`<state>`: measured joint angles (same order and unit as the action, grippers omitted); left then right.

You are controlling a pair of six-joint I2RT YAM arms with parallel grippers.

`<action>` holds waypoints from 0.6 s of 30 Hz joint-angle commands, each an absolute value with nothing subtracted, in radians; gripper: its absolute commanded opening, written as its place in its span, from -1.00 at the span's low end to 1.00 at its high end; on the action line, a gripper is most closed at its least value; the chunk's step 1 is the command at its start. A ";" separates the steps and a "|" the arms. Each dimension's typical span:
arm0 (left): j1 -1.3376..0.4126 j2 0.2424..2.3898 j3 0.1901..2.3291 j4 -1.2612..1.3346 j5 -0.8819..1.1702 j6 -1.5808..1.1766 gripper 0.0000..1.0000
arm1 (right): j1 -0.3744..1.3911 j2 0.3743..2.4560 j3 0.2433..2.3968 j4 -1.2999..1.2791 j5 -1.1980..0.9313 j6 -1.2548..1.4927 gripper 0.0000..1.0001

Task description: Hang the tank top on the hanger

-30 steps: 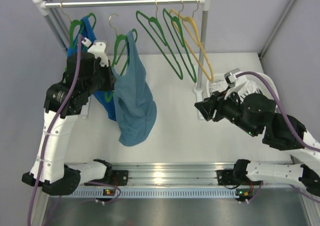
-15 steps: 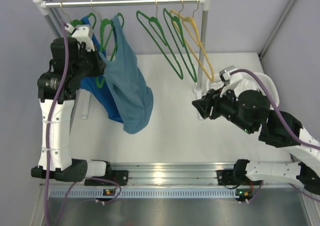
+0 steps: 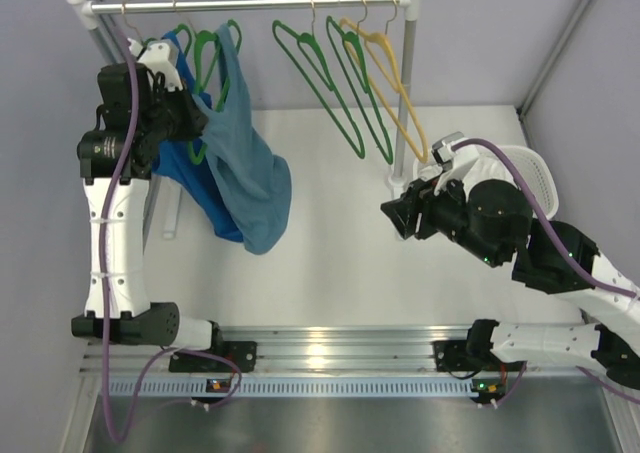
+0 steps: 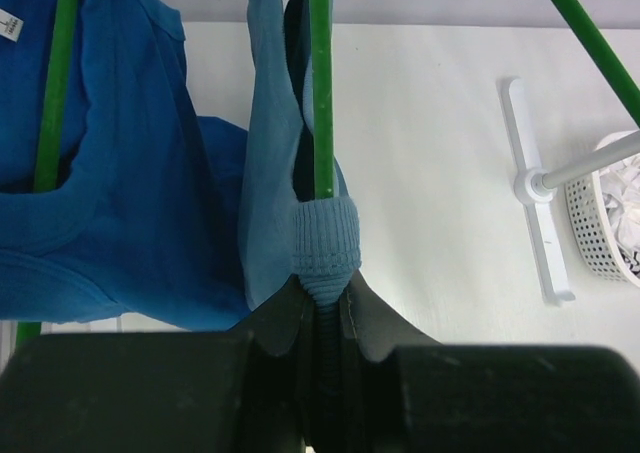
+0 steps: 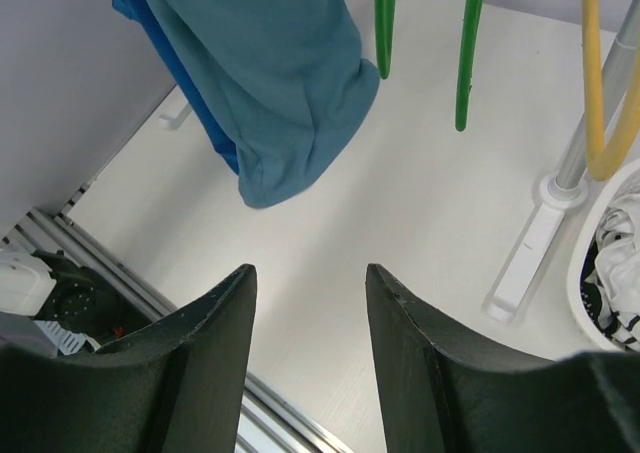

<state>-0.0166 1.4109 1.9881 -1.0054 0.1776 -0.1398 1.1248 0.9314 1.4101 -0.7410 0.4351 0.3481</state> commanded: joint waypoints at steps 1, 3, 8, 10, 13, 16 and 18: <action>-0.008 1.378 1.961 -0.870 0.219 -0.146 -1.00 | 1.132 0.925 1.413 -0.718 0.422 0.345 -0.03; -0.008 1.359 1.925 -0.862 0.225 -0.149 -1.00 | 1.132 0.920 1.402 -0.715 0.416 0.348 -0.03; -0.008 1.325 1.876 -0.857 0.215 -0.147 -1.00 | 1.132 0.922 1.387 -0.707 0.417 0.354 -0.01; -0.008 1.321 1.871 -0.859 0.198 -0.144 -1.00 | 1.132 0.923 1.384 -0.707 0.413 0.356 -0.01; -0.009 1.313 1.865 -0.861 0.198 -0.146 -0.96 | 1.132 0.923 1.381 -0.704 0.408 0.360 0.00; -0.009 1.299 1.865 -0.862 0.192 -0.147 -0.76 | 1.132 0.920 1.378 -0.703 0.411 0.360 0.04; -0.009 1.293 1.870 -0.865 0.186 -0.146 -0.60 | 1.132 0.923 1.376 -0.703 0.411 0.360 0.06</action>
<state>-0.0139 1.3415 1.8603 -0.9443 0.1925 -0.1421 1.1248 0.9298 1.3788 -0.7292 0.4164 0.3557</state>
